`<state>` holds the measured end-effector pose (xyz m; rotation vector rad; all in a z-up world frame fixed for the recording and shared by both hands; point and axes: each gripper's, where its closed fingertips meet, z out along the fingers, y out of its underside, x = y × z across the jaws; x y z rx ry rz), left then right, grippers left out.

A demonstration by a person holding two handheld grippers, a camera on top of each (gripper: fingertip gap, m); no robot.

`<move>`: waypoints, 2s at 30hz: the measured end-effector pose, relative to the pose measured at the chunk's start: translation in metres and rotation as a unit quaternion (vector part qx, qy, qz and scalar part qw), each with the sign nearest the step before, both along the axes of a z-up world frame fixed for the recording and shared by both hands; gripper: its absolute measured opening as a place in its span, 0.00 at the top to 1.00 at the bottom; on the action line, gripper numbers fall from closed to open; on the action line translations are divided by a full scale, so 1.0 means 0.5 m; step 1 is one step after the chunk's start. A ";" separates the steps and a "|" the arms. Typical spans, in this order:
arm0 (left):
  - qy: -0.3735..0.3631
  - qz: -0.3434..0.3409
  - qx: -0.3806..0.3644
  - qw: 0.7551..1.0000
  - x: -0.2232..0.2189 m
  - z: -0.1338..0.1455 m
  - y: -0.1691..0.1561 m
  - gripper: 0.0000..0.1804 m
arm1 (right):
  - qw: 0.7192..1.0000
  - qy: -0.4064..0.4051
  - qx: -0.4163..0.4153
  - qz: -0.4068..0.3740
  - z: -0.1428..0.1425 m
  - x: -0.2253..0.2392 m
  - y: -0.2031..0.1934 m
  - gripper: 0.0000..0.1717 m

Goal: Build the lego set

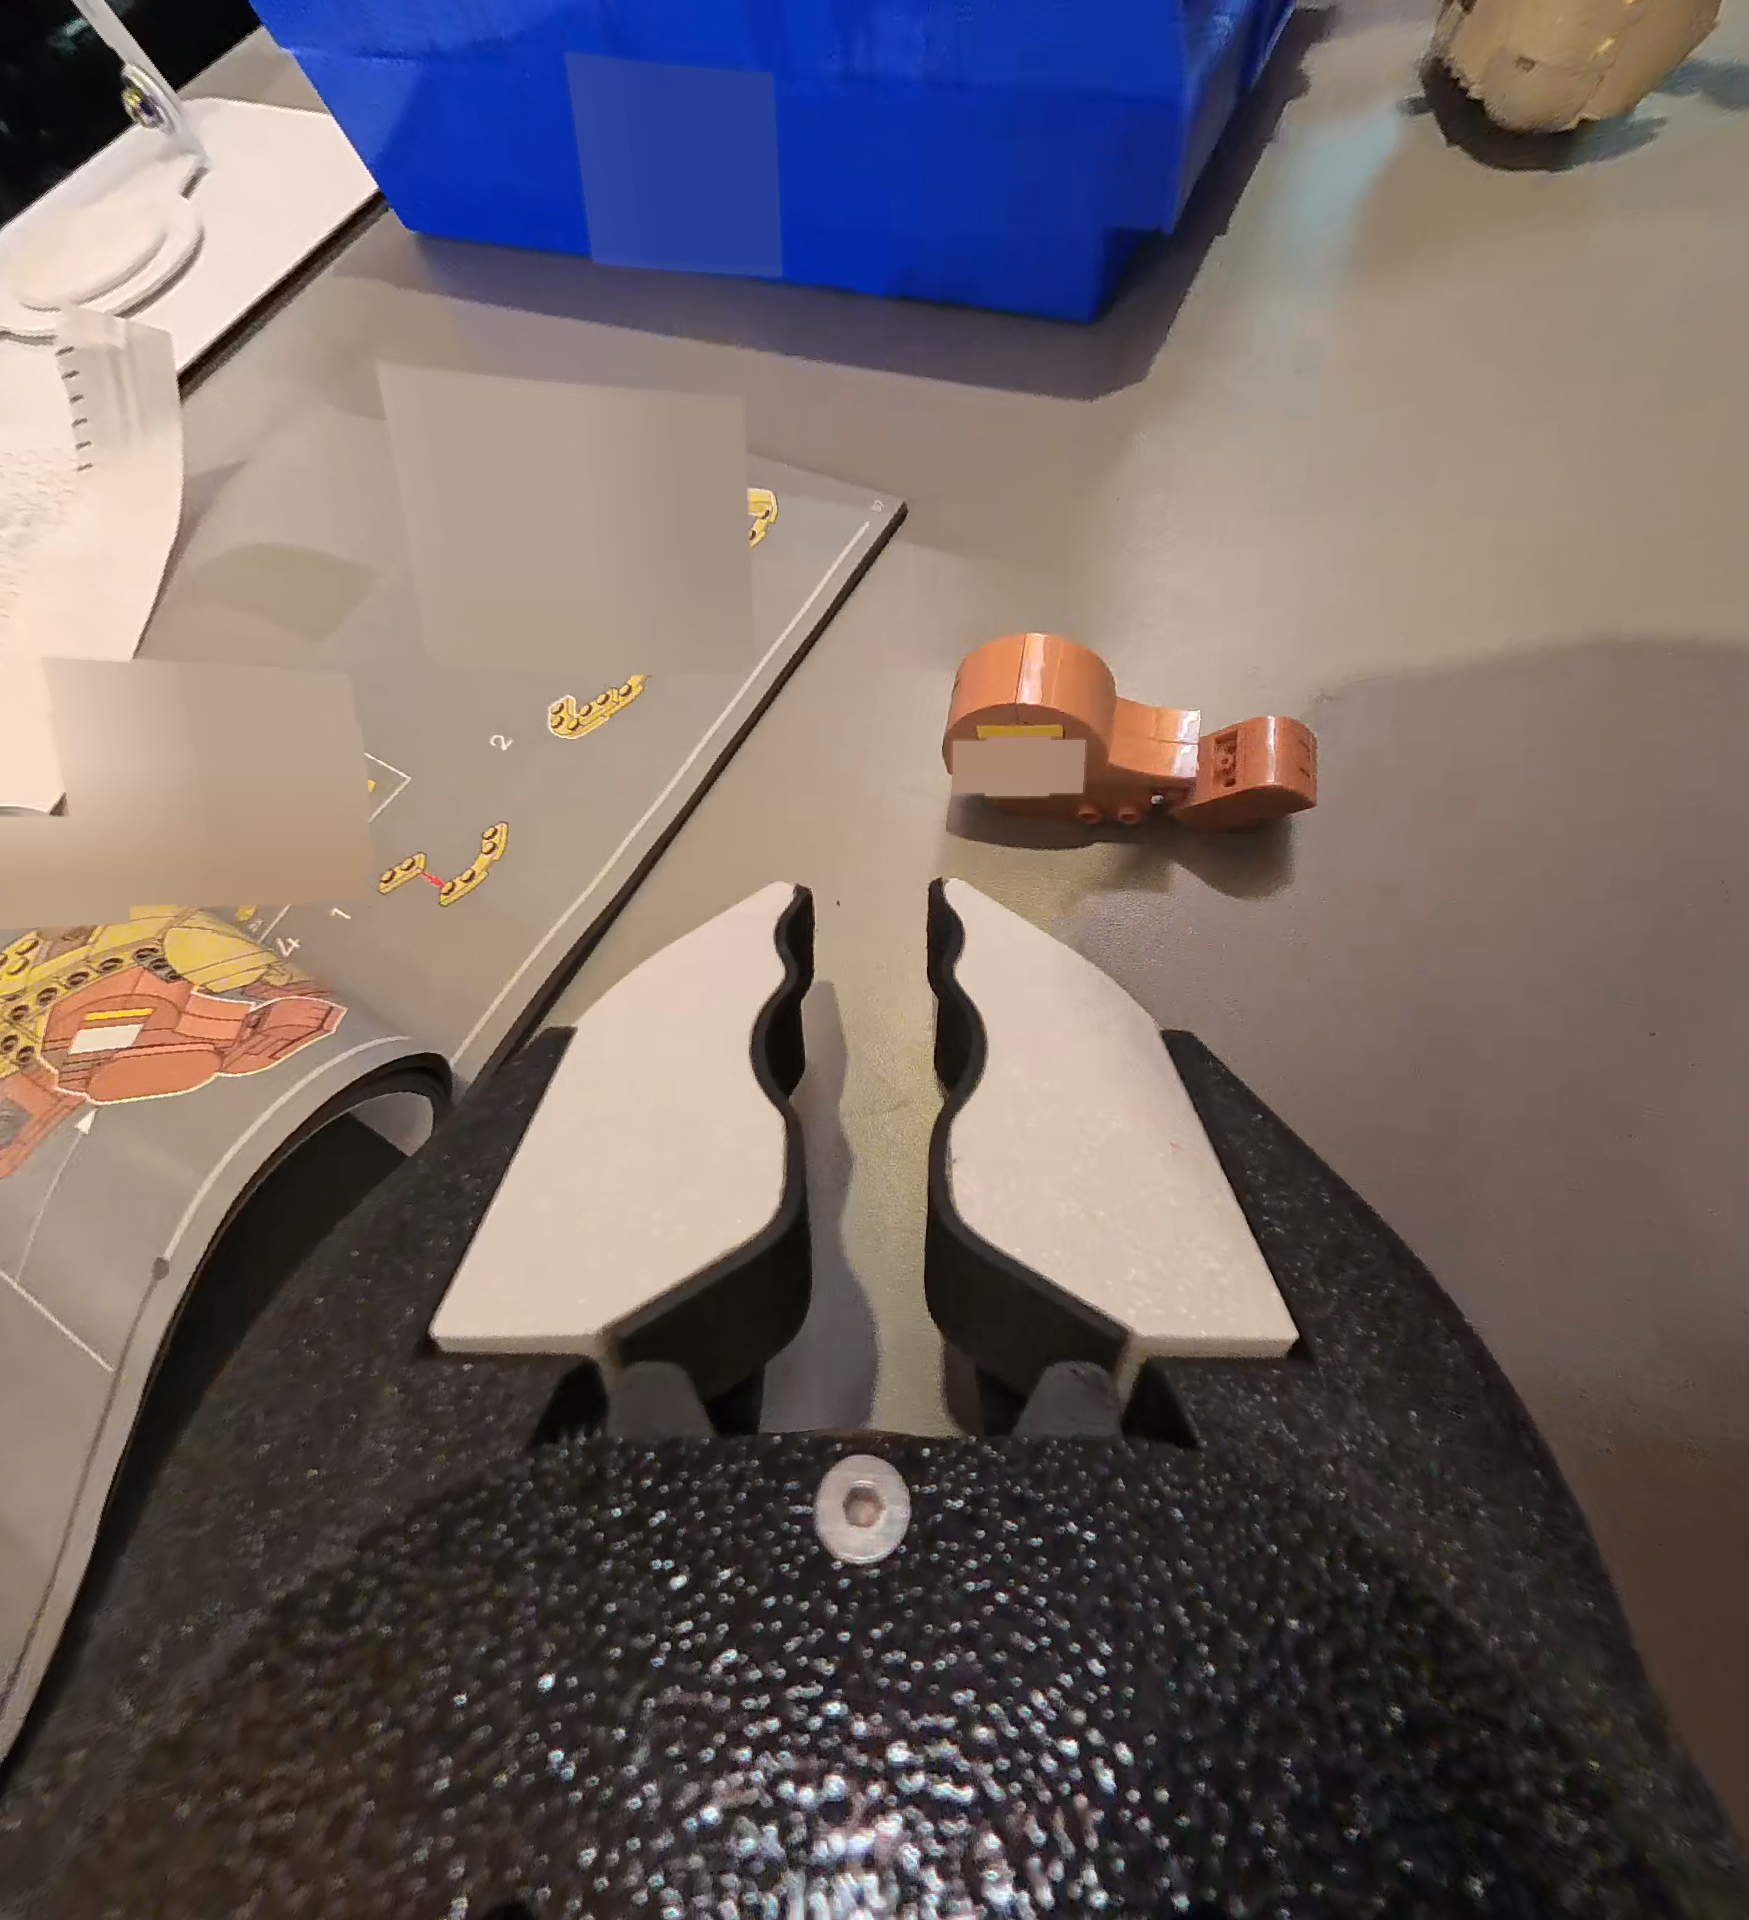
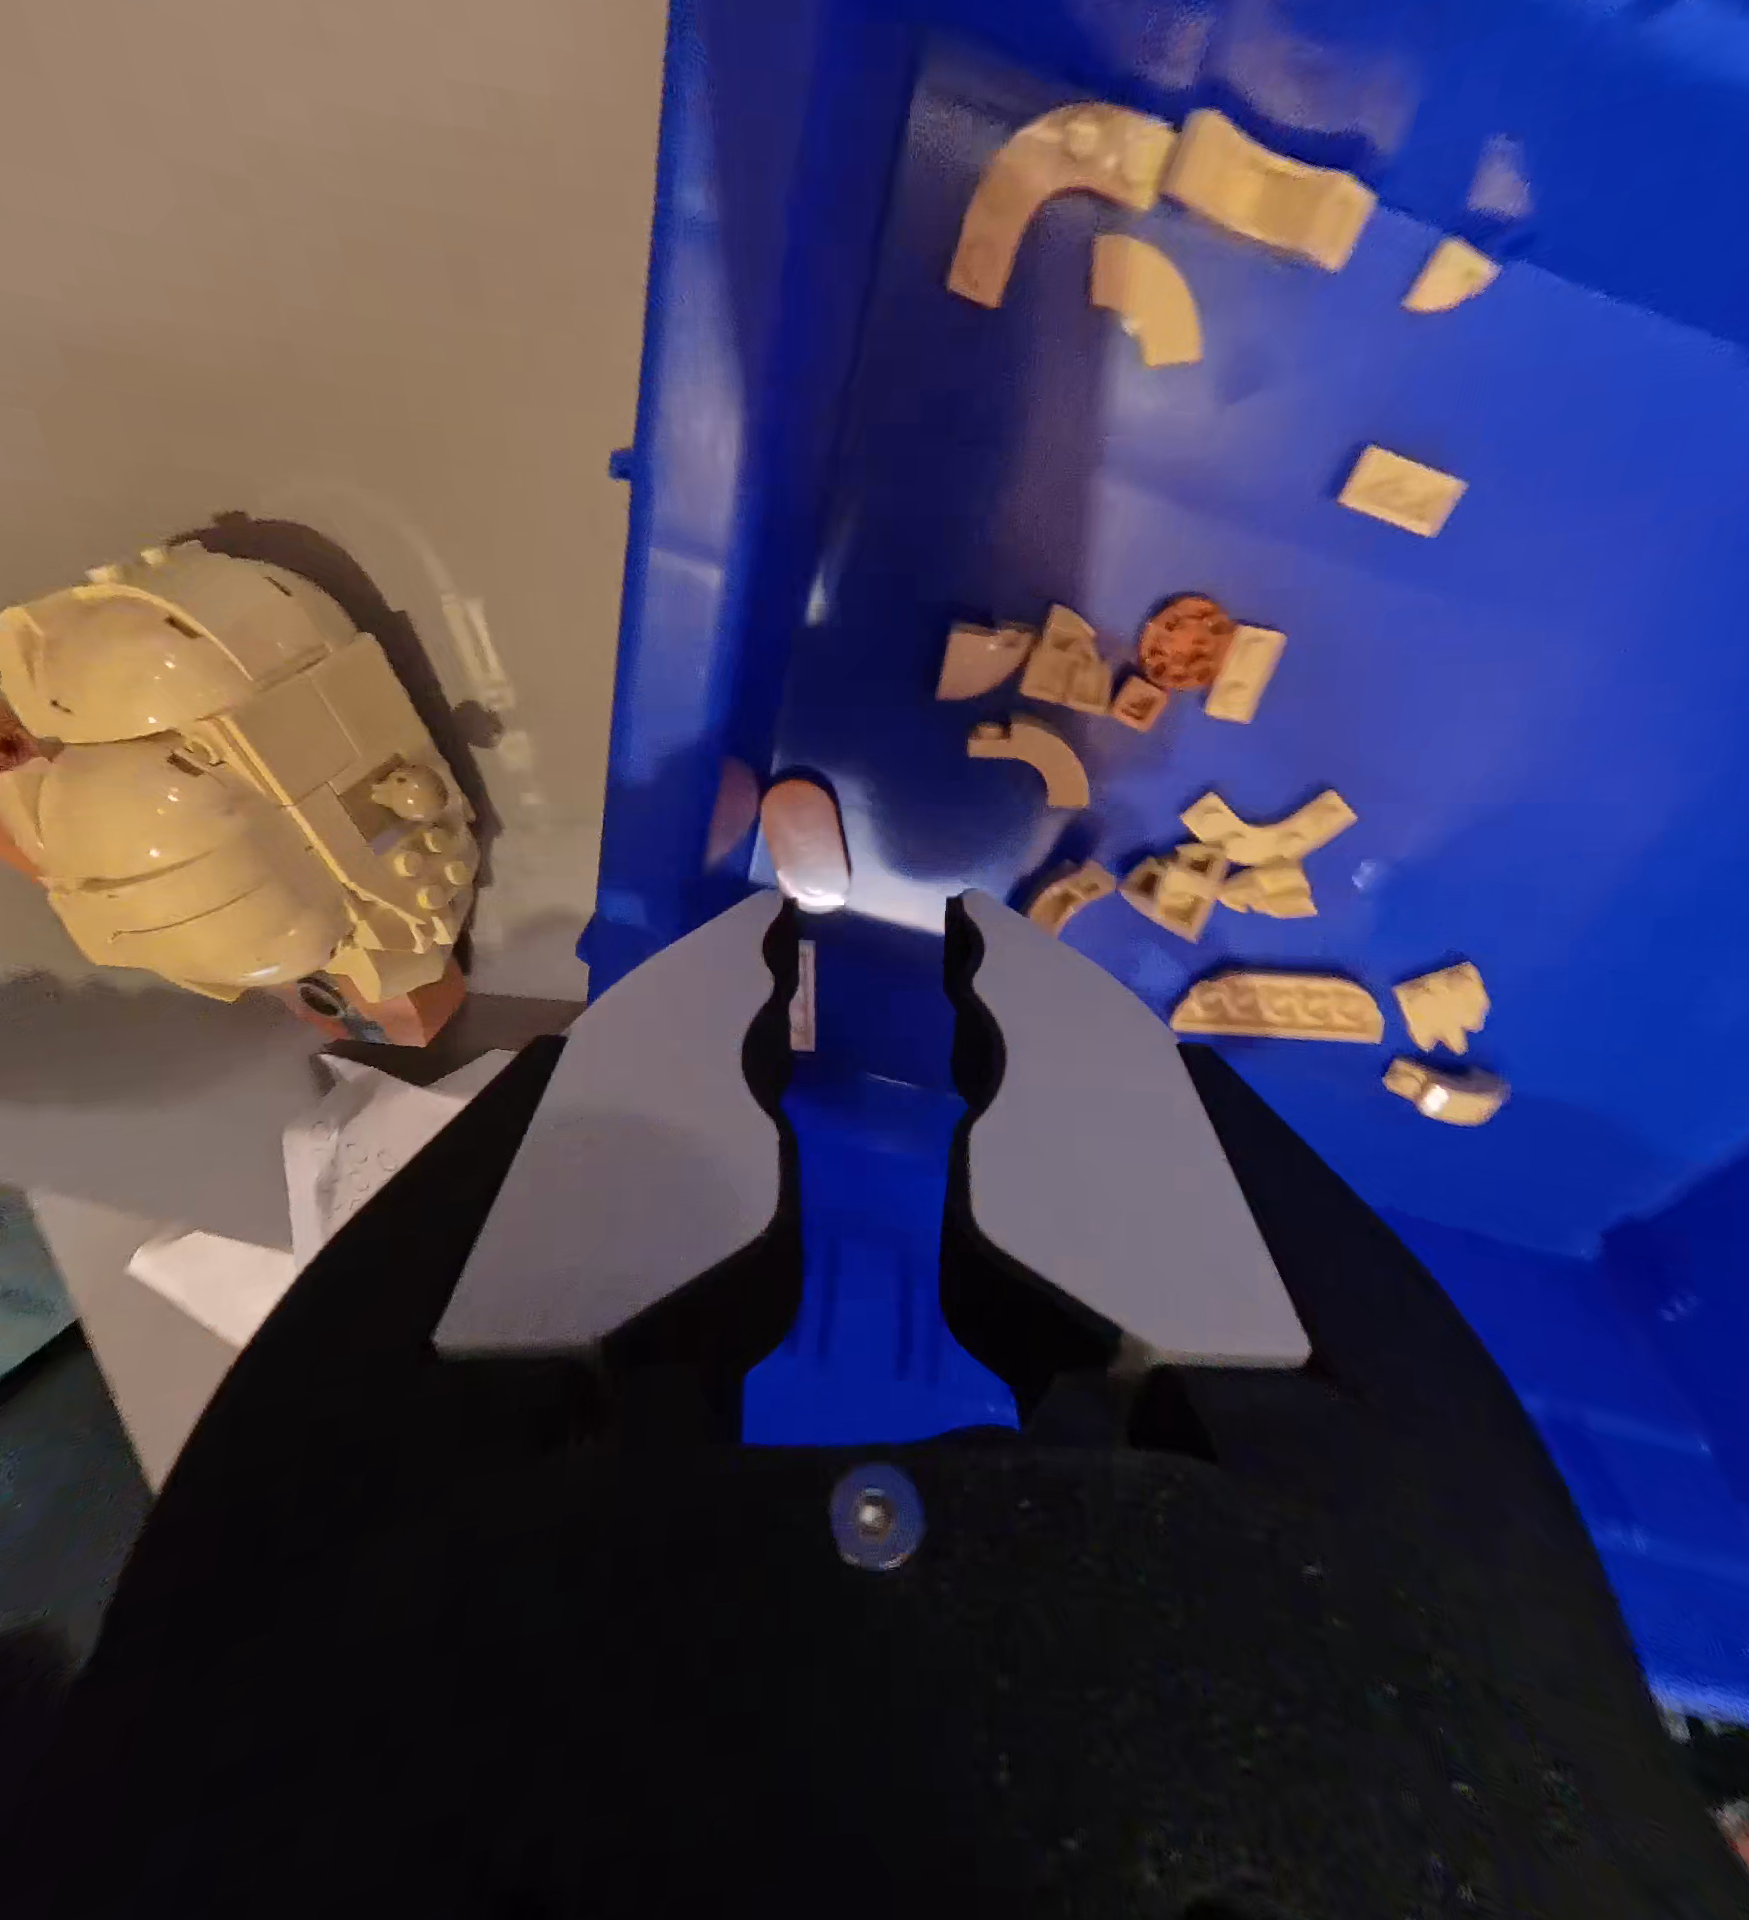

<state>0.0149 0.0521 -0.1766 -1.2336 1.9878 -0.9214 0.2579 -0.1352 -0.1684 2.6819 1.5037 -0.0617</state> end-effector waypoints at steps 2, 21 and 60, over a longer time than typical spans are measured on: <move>-0.006 -0.002 0.001 1.000 -0.001 0.003 -0.001 0.89 | 0.999 0.013 -0.037 0.006 -0.018 -0.009 -0.003 0.86; -0.007 -0.004 0.018 1.000 -0.006 0.000 0.001 0.89 | 0.998 -0.040 0.018 0.032 -0.045 0.028 0.019 0.68; -0.005 -0.008 0.044 0.999 -0.009 -0.007 -0.001 0.89 | 0.994 -0.065 0.069 0.055 -0.053 0.043 0.051 0.45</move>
